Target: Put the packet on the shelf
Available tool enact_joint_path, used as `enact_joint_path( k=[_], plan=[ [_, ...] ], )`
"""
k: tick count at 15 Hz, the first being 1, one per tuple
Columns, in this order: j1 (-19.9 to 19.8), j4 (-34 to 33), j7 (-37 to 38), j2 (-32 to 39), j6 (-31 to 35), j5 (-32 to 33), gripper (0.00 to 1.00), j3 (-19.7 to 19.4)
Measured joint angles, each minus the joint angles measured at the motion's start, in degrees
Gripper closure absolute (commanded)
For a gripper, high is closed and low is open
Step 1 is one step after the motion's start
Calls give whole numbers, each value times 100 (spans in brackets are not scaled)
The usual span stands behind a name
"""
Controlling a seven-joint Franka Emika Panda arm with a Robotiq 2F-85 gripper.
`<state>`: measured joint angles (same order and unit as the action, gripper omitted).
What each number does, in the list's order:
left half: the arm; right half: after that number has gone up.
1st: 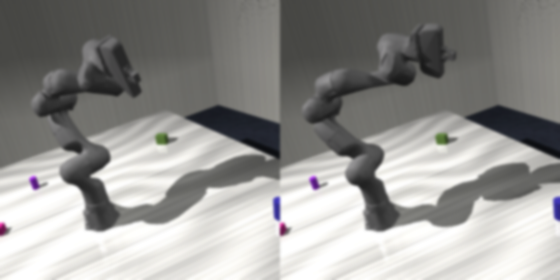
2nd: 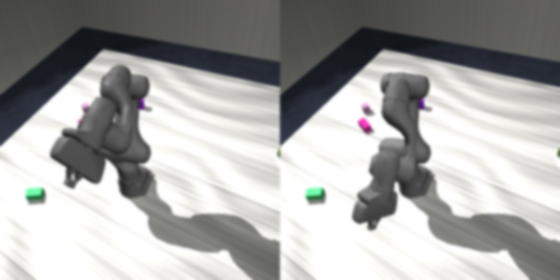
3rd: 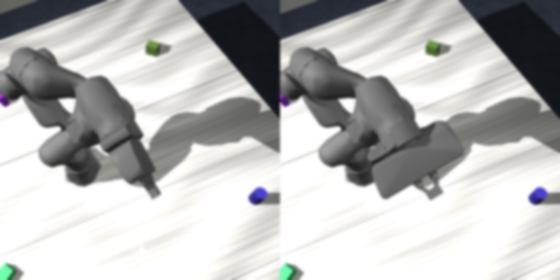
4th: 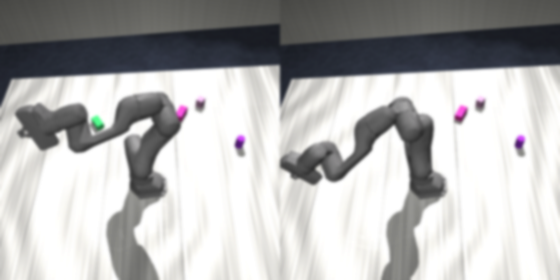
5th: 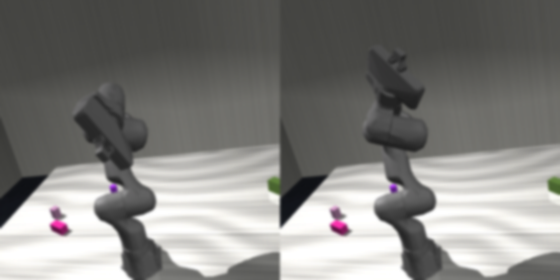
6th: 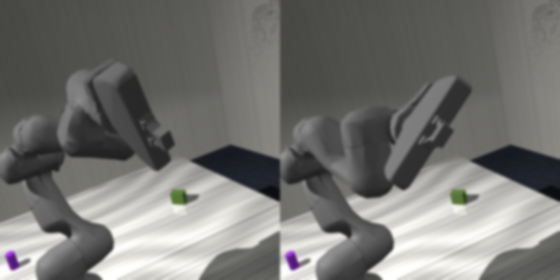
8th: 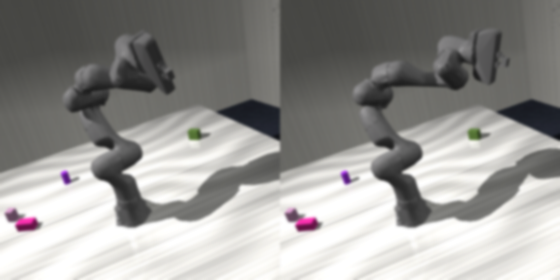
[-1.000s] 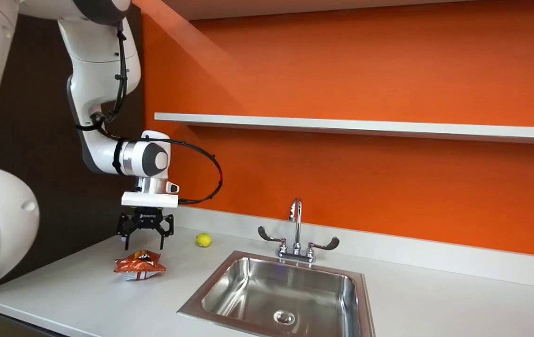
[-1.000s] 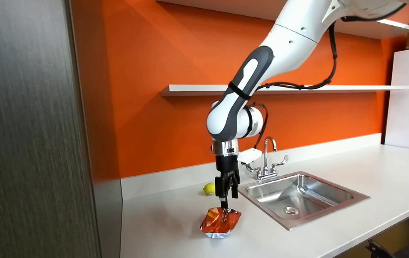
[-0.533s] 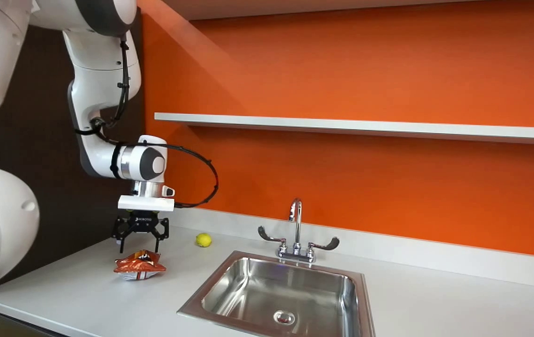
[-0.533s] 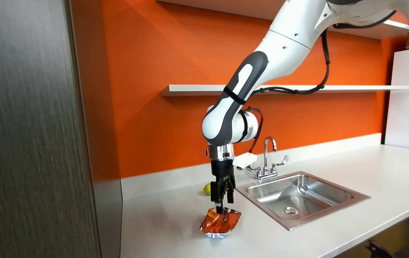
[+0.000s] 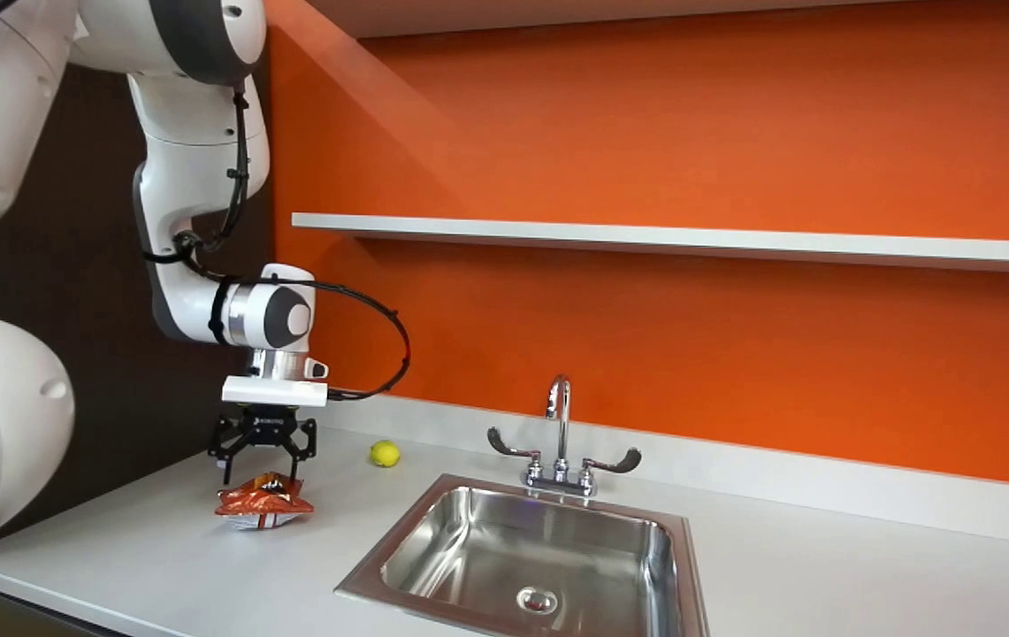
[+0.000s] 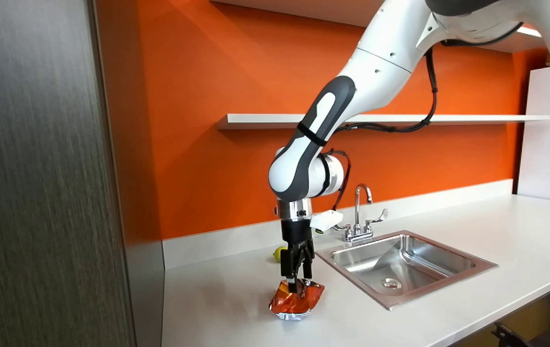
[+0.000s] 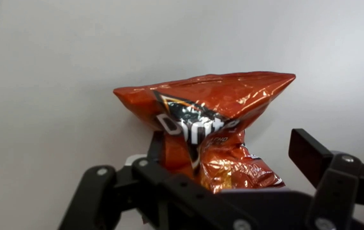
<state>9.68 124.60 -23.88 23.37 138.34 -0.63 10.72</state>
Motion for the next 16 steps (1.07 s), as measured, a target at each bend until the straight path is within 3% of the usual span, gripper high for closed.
enact_joint_path(
  k=[5,6,7,9,16],
  plan=[
    [-2,-117,0,153,0,6,0,4],
    [-3,-141,0,179,0,8,8,4],
    [-5,-169,0,207,0,11,26,4],
    [-9,-223,0,263,0,19,44,4],
    [-42,-352,0,393,0,28,98,4]
  ],
)
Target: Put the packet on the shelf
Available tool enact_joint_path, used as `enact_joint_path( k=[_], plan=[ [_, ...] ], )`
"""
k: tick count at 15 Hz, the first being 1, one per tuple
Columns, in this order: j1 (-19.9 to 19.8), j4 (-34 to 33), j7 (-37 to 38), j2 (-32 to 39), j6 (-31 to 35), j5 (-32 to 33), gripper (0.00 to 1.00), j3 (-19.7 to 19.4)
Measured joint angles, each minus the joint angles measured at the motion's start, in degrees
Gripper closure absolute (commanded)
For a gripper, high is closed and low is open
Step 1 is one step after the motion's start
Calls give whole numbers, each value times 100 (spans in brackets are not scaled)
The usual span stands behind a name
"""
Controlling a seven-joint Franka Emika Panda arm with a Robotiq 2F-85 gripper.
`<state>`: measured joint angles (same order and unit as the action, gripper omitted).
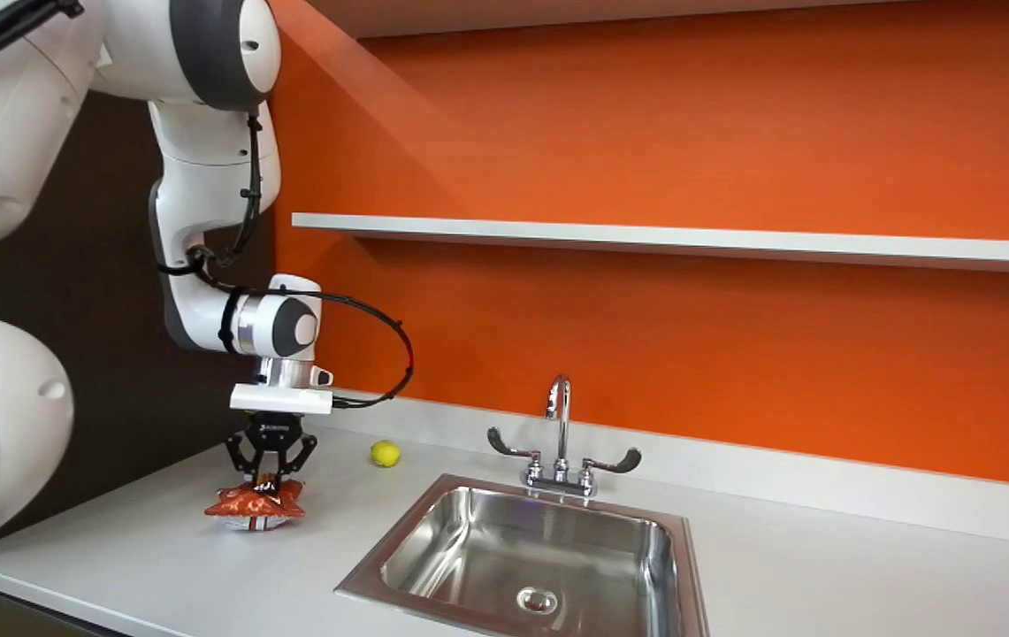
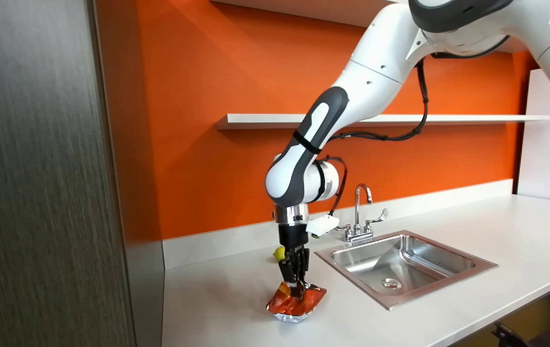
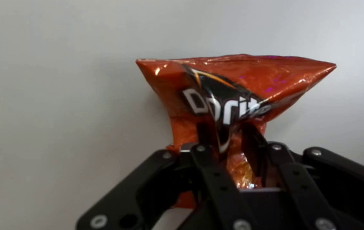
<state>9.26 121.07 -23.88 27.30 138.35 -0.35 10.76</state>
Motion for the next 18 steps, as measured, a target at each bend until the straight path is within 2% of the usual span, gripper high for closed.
enact_joint_path(
  k=[1,12,18],
  plan=[
    [-8,-10,0,7,0,1,100,0],
    [-149,-172,12,-33,16,-2,100,-1],
    [-341,-148,224,-530,36,-3,100,-108]
  ],
)
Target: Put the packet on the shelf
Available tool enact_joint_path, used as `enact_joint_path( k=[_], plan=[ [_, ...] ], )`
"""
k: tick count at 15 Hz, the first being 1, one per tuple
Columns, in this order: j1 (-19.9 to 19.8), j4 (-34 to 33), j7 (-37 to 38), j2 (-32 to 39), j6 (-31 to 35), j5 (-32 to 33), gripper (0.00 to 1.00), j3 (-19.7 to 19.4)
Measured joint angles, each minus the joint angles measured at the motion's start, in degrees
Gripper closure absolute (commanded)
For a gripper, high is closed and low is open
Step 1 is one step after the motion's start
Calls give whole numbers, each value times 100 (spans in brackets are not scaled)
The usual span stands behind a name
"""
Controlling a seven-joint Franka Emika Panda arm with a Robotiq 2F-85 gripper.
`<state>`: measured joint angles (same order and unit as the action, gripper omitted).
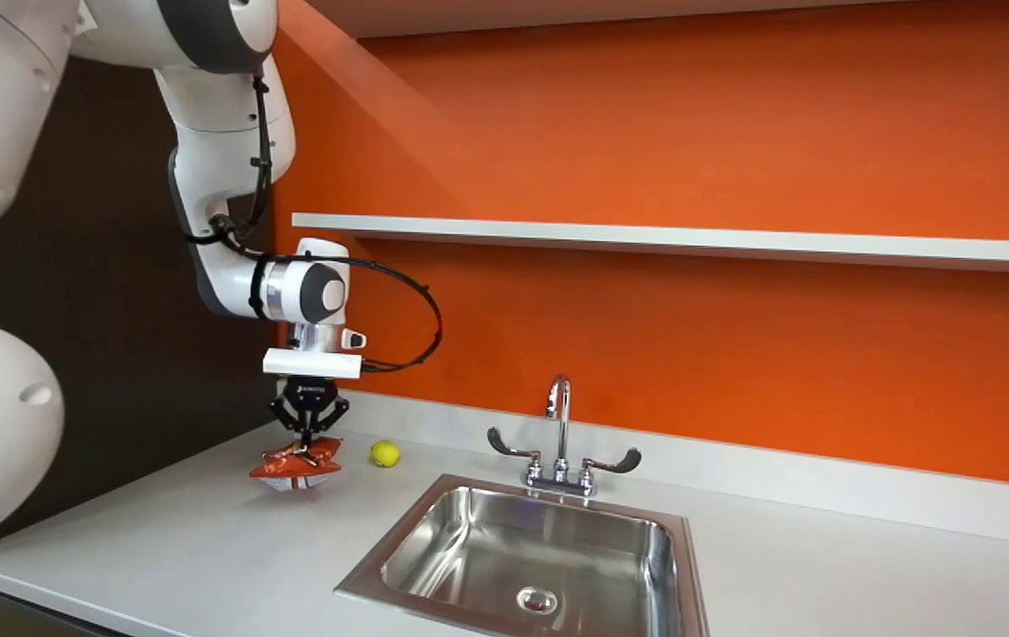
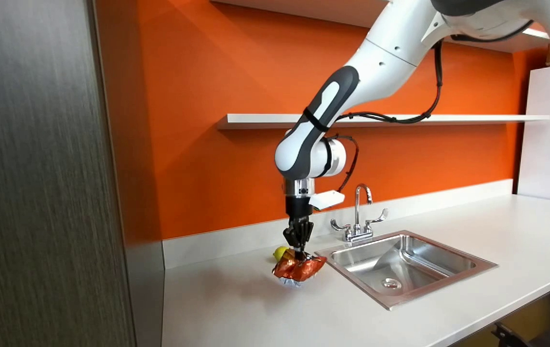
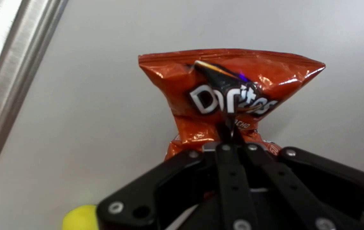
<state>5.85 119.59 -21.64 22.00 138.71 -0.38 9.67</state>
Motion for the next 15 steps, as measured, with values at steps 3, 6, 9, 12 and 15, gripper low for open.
enact_joint_path(
  k=[3,6,9,12,15],
  plan=[
    [-6,197,216,-409,-1,68,100,-168],
    [-4,470,533,-886,-3,284,100,-310],
    [-4,741,798,-1442,-9,425,100,-385],
    [-3,965,957,-2064,-21,428,100,-390],
    [-2,1125,1107,-2737,-32,427,100,-390]
  ],
)
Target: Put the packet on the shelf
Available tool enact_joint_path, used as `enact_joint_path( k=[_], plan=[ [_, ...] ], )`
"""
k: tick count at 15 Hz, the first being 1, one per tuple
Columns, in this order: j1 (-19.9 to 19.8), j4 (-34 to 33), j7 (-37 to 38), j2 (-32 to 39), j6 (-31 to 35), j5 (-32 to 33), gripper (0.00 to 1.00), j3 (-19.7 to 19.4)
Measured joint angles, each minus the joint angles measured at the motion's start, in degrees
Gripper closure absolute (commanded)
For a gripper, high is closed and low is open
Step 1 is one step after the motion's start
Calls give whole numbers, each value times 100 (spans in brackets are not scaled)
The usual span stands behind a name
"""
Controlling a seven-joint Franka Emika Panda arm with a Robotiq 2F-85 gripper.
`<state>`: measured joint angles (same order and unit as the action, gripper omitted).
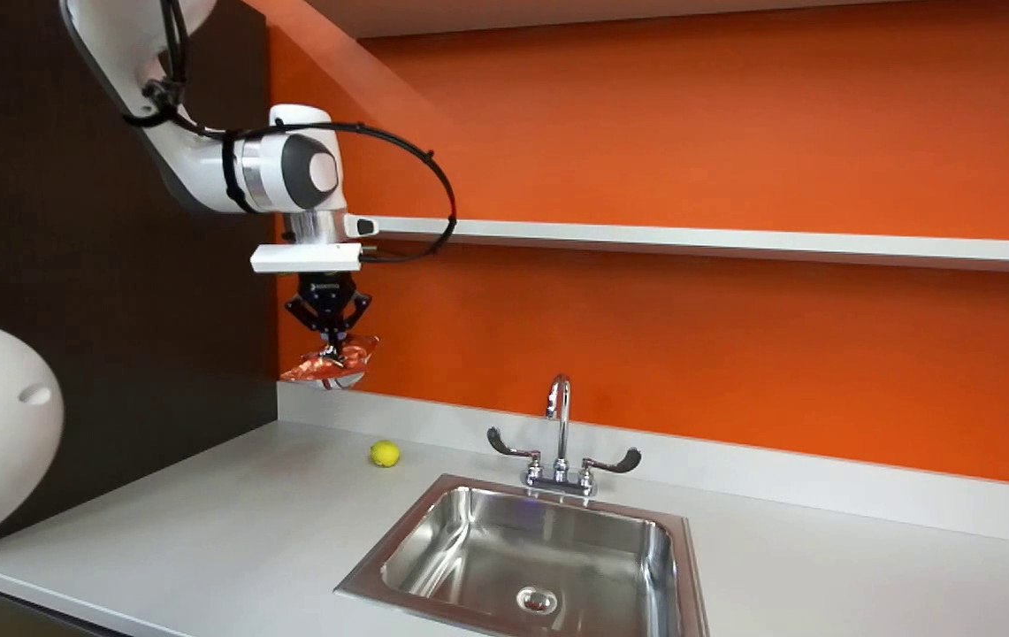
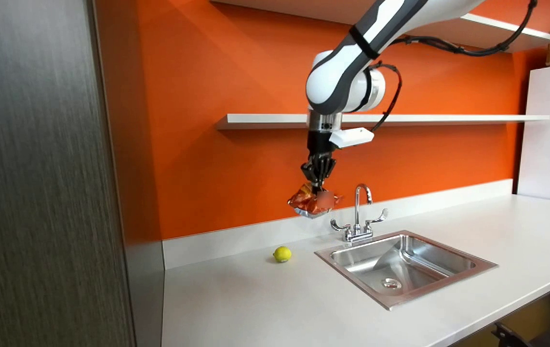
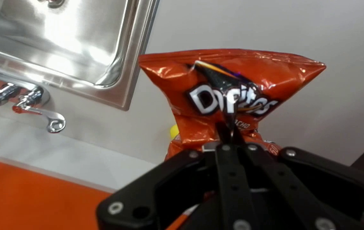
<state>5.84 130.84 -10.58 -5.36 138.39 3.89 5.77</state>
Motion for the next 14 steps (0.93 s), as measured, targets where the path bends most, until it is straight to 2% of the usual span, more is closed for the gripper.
enact_joint_path(
  k=[8,14],
  plan=[
    [34,44,386,-1540,2,0,100,48],
    [55,-230,661,-2038,72,3,100,198]
  ],
)
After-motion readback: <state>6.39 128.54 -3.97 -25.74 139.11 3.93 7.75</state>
